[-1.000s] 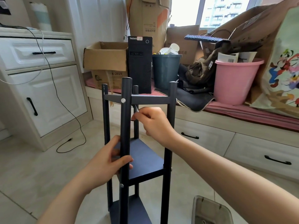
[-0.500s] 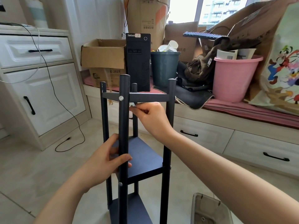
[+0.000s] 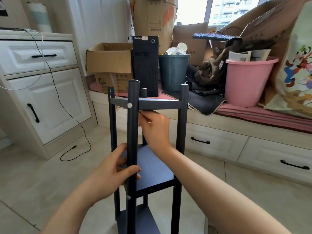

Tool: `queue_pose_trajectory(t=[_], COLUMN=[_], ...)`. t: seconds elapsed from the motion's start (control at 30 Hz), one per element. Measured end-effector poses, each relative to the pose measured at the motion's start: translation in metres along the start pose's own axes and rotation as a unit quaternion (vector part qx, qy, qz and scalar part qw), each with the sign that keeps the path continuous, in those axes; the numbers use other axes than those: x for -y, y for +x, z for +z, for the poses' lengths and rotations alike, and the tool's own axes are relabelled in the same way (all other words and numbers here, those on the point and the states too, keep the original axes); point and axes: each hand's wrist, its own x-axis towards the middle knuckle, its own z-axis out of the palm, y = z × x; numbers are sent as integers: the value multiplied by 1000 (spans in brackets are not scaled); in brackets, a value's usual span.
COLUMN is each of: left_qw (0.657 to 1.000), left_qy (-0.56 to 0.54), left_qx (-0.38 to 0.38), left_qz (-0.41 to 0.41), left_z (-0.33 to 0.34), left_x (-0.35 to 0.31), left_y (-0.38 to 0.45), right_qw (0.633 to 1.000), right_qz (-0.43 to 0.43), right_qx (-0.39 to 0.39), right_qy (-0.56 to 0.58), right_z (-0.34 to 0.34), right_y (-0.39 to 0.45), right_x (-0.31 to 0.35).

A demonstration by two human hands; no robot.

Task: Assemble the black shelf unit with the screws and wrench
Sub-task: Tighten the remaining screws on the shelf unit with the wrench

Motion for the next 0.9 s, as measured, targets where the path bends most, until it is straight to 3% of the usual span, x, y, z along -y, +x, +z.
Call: queue_pose_trajectory(t=[0.23,0.33,0.5,0.7,0.9], left_qw=[1000,1000,1000,1000,1000], left_qy=[-4,-2,-3,4,0], left_qx=[3,3,2,0,-9], left_qz=[5,6,4,4,5], left_z=[-1,-1,-3,-6,-7], left_x=[1,2,4,6,2], left_y=[2,3,3,4,0], right_qw=[994,986,984,976,964], right_qz=[23,71,70,123,171], right_qx=[-78,-72,-71,9,186], right_qy=[69,132,148,179,87], right_z=[26,35,38,21,-34], right_y=[-3,-2,-4,-4,-13], right_x=[-6,-7,-7,-1,7])
